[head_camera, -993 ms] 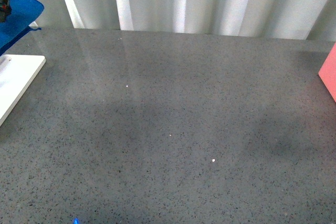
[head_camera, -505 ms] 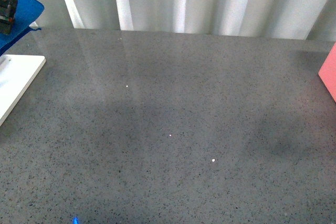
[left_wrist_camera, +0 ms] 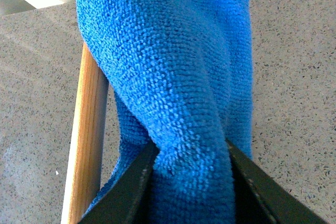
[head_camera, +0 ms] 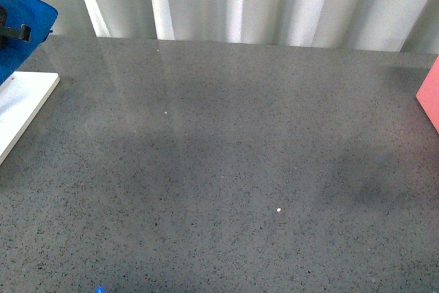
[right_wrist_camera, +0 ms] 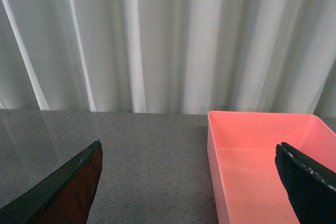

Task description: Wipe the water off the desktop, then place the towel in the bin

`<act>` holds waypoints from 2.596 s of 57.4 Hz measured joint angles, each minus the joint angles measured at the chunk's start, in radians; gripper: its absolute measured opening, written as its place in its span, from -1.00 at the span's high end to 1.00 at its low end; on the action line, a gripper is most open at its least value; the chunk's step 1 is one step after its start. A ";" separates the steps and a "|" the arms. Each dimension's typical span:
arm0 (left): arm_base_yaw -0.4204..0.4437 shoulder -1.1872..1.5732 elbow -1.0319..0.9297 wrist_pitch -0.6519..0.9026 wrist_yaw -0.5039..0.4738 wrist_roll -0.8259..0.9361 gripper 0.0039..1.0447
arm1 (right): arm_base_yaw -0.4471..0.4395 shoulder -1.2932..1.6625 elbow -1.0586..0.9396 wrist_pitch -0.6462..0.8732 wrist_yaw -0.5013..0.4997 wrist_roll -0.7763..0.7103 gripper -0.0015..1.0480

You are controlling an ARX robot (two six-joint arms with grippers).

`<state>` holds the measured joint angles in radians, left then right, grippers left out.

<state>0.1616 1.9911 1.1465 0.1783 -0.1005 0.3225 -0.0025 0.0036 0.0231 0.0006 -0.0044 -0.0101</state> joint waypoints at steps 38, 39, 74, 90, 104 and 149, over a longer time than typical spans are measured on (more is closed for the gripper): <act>-0.040 -0.180 -0.018 -0.042 0.139 -0.074 0.92 | 0.000 0.000 0.000 0.000 0.000 0.000 -0.86; -0.043 -0.185 -0.021 -0.042 0.147 -0.080 0.92 | 0.000 0.000 0.000 0.000 0.000 0.000 -0.86; -0.384 -0.460 -0.176 0.027 0.495 -0.497 0.92 | 0.000 0.000 0.000 0.000 0.000 0.000 -0.86; -0.507 -0.442 -0.188 0.058 0.434 -0.519 0.92 | 0.000 0.000 0.000 0.000 0.000 0.000 -0.86; -0.512 -0.426 -0.187 0.053 0.394 -0.519 0.92 | 0.000 0.000 0.000 0.000 0.000 0.000 -0.86; -0.513 -0.424 -0.182 0.052 0.396 -0.519 0.92 | 0.043 1.081 0.556 0.045 -0.629 0.271 -0.86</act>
<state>-0.3515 1.5669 0.9646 0.2306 0.2951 -0.1963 0.0410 1.0851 0.5793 0.0460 -0.6338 0.2607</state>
